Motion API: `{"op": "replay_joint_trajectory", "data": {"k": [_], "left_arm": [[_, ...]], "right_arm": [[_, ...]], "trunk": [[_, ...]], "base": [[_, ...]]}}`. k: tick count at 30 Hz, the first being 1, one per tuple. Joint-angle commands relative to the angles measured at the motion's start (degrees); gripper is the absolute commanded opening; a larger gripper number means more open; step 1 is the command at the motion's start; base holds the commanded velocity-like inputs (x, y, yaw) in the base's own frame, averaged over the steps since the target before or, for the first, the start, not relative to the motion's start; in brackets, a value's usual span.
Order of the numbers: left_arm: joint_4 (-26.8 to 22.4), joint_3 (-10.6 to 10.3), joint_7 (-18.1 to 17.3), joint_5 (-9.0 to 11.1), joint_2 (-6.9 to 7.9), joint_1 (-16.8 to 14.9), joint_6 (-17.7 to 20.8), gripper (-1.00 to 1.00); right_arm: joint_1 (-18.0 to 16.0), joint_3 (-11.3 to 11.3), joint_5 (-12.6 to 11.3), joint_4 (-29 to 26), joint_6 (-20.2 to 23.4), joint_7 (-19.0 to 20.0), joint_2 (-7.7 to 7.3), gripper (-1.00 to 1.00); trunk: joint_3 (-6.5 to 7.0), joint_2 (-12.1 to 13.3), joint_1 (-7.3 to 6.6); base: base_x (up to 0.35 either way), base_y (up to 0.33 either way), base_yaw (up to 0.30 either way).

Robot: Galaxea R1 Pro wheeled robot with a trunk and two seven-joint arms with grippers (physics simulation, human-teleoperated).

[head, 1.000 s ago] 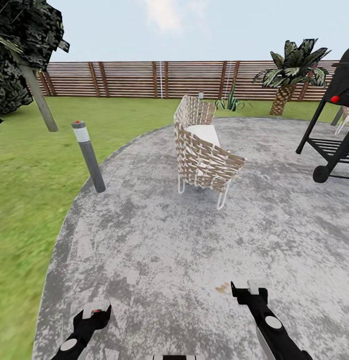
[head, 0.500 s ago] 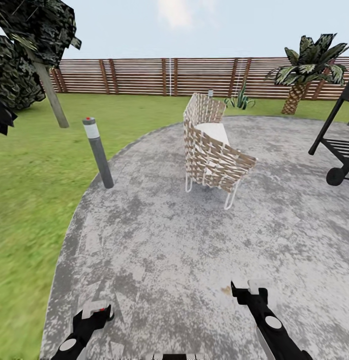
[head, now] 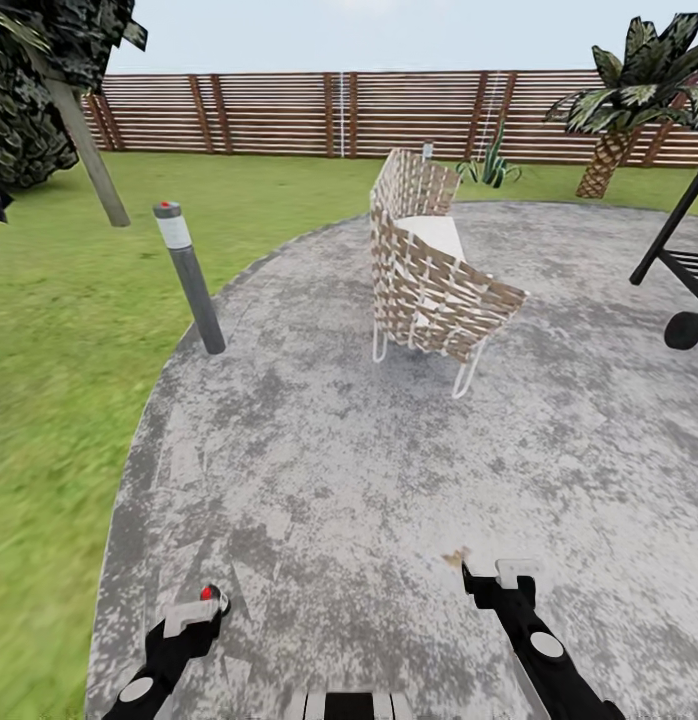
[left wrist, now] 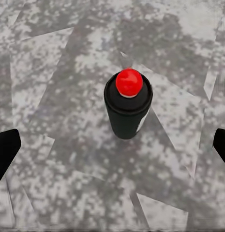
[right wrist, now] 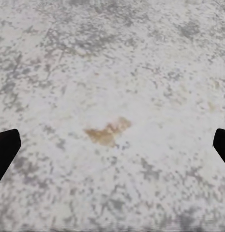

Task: In the garden, pick up the pesticide atomizer on the floor and spray pesticide onto both trees until each tree trunk is fully covered.

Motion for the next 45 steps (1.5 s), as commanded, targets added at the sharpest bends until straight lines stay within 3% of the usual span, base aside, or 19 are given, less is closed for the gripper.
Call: {"op": "replay_joint_trajectory", "data": {"k": [1, 4, 10, 26, 45], "left_arm": [[0.0, 0.1, 0.1, 0.1, -0.03, 0.0, -0.2, 1.00], [0.0, 0.0, 0.2, 0.1, -0.04, 0.0, -0.5, 1.00], [0.2, -0.1, 0.3, -0.5, -0.27, 0.1, -6.3, 1.00], [0.2, 0.0, 0.3, -0.5, -0.05, 0.1, -6.8, 1.00], [0.5, 0.1, 0.3, -0.3, 0.05, 0.2, -6.9, 1.00]], "right_arm": [[0.0, 0.1, 0.0, 0.0, -0.2, -0.2, -0.01, 1.00], [0.0, 0.1, 0.0, 0.0, -0.2, -0.2, -0.01, 1.00], [0.0, 0.1, 0.0, 0.1, -0.2, -0.2, -0.01, 1.00], [0.0, 0.0, 0.0, 0.1, -0.2, -0.2, -0.01, 1.00], [0.0, 0.1, 0.1, 0.1, -0.1, -0.3, -0.01, 1.00]], "trunk": [[-0.36, 0.0, 0.01], [-1.29, -0.1, 0.09], [-3.16, -0.2, 0.24], [-8.14, -0.4, 0.65], [-8.92, -0.4, 0.65]], "base": [[0.000, 0.000, 0.002], [0.000, 0.000, 0.000], [0.000, 0.000, 0.000], [0.000, 0.000, 0.000], [0.101, 0.000, 0.000]]}}
